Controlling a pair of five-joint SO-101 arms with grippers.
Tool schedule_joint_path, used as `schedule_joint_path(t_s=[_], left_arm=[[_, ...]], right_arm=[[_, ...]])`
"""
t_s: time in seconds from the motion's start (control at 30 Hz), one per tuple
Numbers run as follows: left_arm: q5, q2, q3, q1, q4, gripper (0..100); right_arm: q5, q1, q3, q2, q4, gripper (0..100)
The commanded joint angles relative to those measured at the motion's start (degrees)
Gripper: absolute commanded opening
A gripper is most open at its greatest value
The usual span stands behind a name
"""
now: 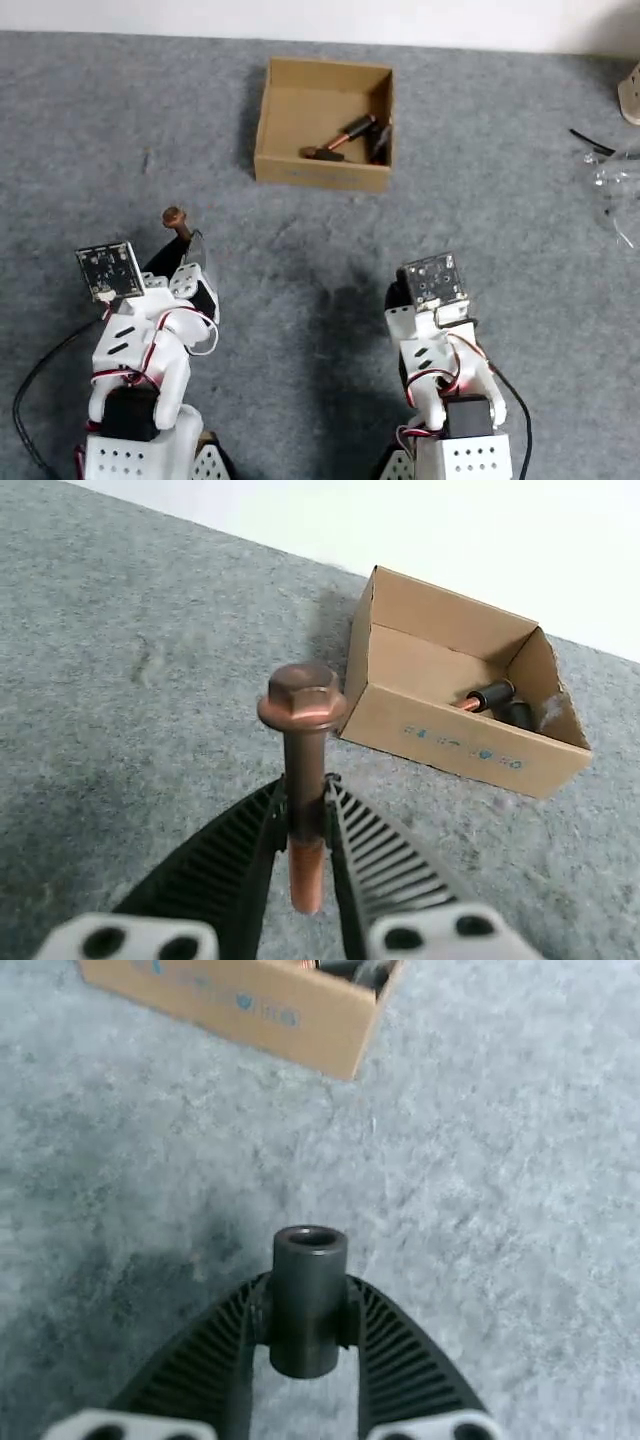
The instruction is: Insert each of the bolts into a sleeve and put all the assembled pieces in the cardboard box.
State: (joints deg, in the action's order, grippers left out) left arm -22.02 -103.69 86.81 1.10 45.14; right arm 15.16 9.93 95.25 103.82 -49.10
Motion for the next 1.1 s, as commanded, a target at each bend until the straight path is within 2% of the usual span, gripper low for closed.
schedule_joint_path(t_s=[0.0, 0.2, 0.47, 0.67, 0.97, 1.07], left_arm=[[0.1, -0.9, -0.5, 0.5, -1.5, 0], [0.1, -0.9, -0.3, 0.5, -1.5, 0], [0.1, -0.9, 1.5, 0.3, -1.8, 0], [0.1, -0.9, 1.8, 0.2, -1.8, 0], [0.1, -0.9, 3.4, 0.1, -1.8, 0], [0.1, -0.9, 3.5, 0.0, -2.0, 0]], right_arm=[[-0.9, 0.9, -3.0, 1.4, -2.3, 0.5], [-2.6, 0.9, -7.3, 1.7, -7.9, 0.5], [-2.5, 1.6, -10.2, 1.7, -7.3, 0.5], [-2.3, 12.4, -10.9, 1.6, 3.3, 0.5], [-2.5, 16.0, -9.5, 1.5, 13.2, 0.5], [-2.6, 20.2, -9.2, 1.5, 16.7, 0.5]])
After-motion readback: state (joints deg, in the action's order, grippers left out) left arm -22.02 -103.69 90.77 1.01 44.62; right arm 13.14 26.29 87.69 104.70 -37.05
